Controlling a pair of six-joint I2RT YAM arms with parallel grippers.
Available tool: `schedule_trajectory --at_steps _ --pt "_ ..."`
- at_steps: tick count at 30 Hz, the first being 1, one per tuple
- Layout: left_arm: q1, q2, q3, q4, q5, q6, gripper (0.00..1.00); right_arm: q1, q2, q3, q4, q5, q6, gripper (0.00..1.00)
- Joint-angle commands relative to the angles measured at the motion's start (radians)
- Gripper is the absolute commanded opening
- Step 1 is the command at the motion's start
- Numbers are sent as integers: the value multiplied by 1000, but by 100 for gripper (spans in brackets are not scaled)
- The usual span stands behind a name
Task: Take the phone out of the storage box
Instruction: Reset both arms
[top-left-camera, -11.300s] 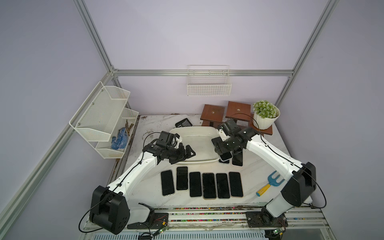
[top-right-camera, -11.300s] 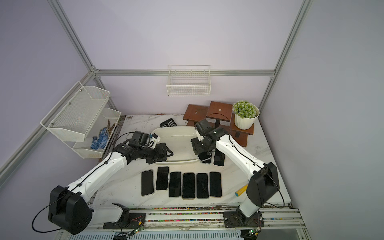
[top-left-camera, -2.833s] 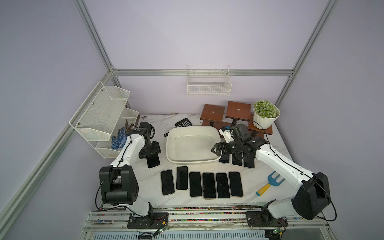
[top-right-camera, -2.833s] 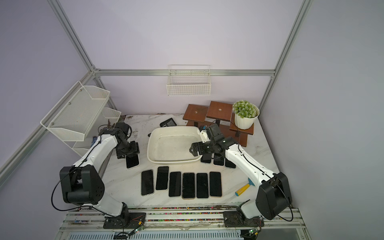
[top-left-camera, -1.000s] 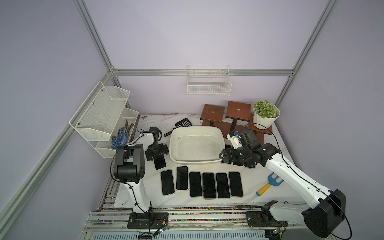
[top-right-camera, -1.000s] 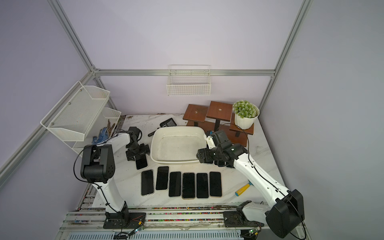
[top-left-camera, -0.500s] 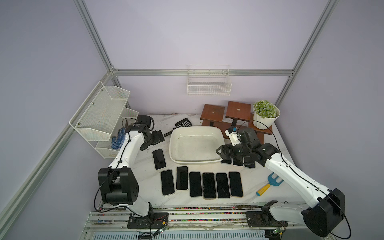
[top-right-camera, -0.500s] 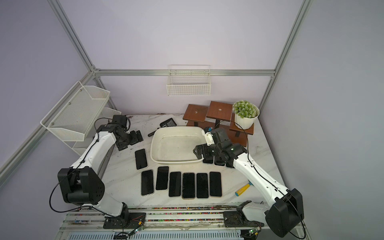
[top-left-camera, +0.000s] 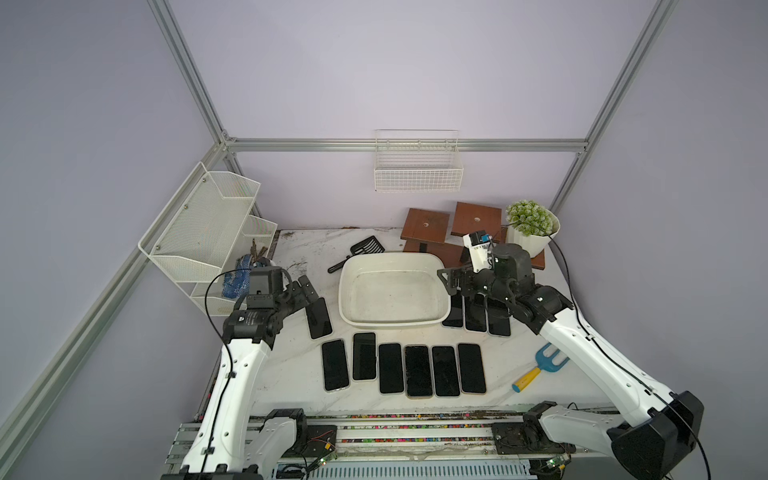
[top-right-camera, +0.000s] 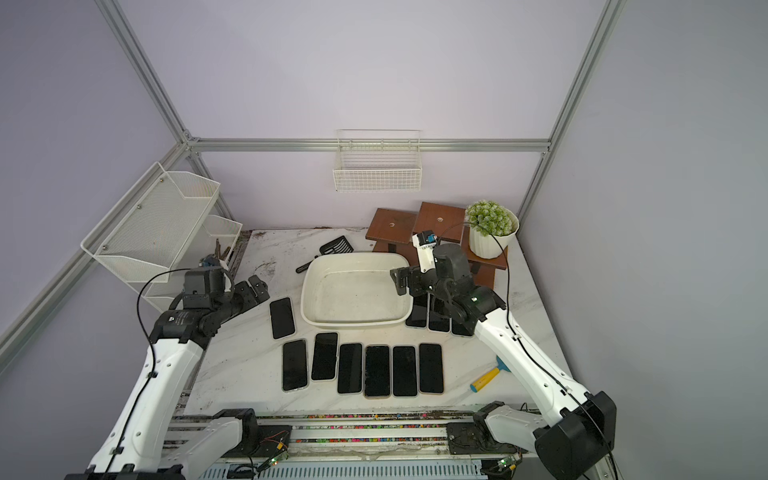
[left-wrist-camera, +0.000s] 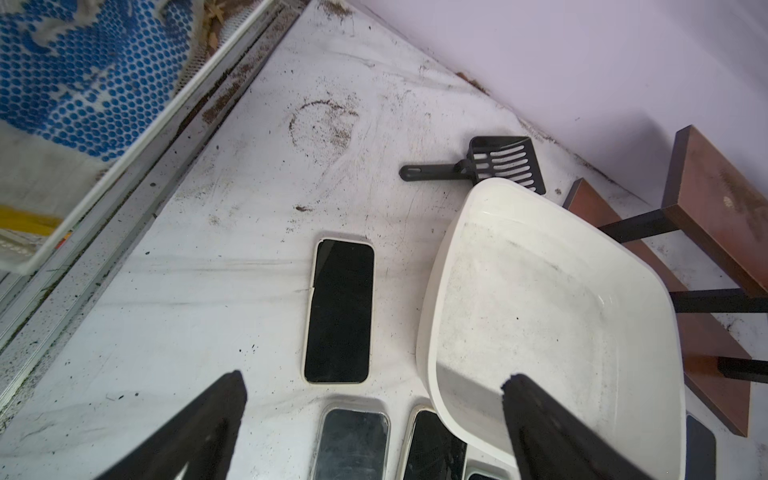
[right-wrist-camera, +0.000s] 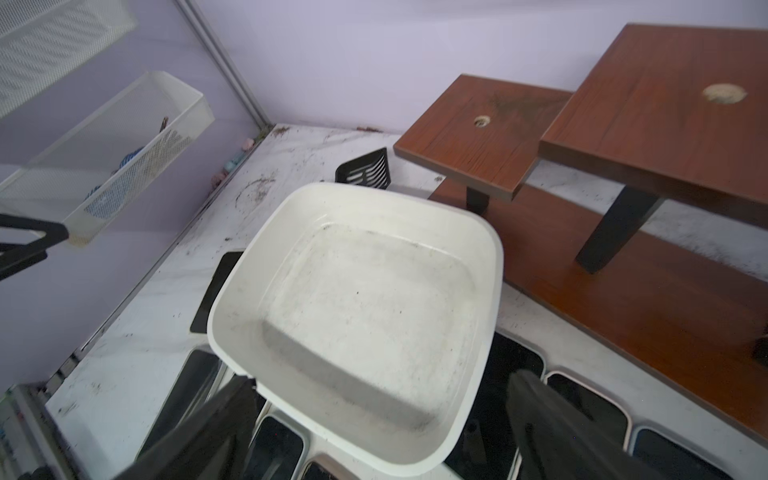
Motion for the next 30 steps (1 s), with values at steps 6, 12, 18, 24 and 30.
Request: schedule_trajectory --at_steps 6,12,18,24,30 --pt "1 -87 -106 224 -23 25 100 -163 -124 -162 260 195 26 99" --pt "1 -42 -176 264 -168 67 100 -274 -122 -270 325 345 -5 99" --pt "1 -30 -263 381 -193 177 100 -386 -115 -455 545 350 14 99" --pt "2 -31 -374 600 -224 262 100 -434 -19 -672 919 351 9 99" --pt "3 -2 -466 781 -265 354 100 -434 174 -741 1163 327 2 99"
